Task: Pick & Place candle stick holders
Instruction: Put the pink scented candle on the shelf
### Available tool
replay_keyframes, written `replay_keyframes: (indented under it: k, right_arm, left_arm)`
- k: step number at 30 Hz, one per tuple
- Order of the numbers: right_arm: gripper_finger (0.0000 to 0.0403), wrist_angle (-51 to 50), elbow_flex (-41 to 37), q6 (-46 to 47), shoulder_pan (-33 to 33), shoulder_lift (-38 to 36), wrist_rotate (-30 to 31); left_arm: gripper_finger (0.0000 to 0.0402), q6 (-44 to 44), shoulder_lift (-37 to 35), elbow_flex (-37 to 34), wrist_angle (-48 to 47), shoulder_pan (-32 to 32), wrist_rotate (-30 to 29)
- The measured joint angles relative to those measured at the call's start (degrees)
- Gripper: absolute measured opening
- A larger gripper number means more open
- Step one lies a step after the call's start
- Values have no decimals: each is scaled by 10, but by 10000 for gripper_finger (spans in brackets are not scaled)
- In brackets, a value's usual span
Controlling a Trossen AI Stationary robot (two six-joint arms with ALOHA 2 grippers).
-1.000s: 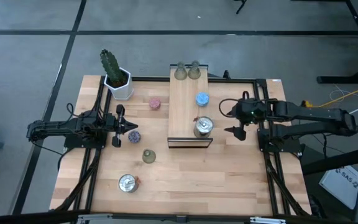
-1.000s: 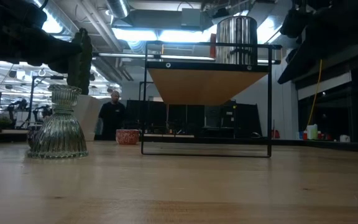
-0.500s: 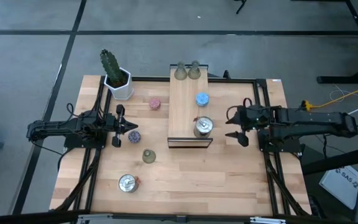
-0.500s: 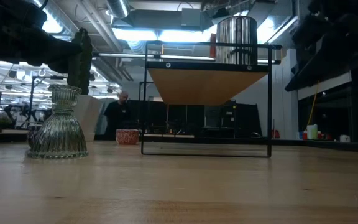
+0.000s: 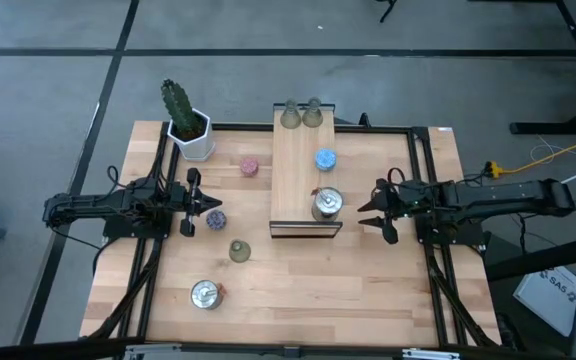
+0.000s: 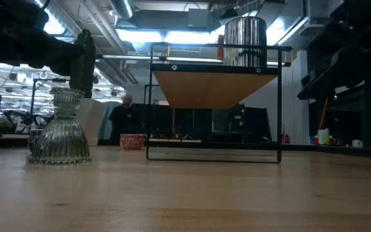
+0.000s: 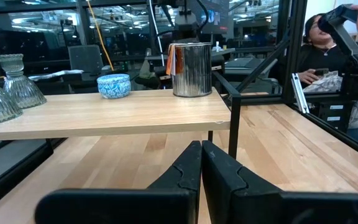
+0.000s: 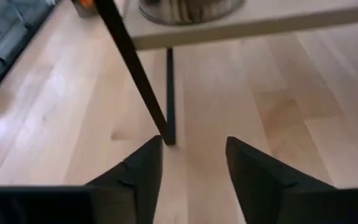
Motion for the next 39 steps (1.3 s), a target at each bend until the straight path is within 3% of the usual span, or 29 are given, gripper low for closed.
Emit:
replay_keyframes:
  k: [13, 26, 39]
  right_arm:
    - [90, 180, -104, -5, 12, -53, 0]
    - [36, 202, -150, -5, 12, -115, -3]
    - [6, 141, -152, -19, 12, -190, -4]
  left_arm:
    - [6, 0, 0, 0, 0, 0, 0]
    - [6, 0, 0, 0, 0, 0, 0]
    - [6, 0, 0, 0, 0, 0, 0]
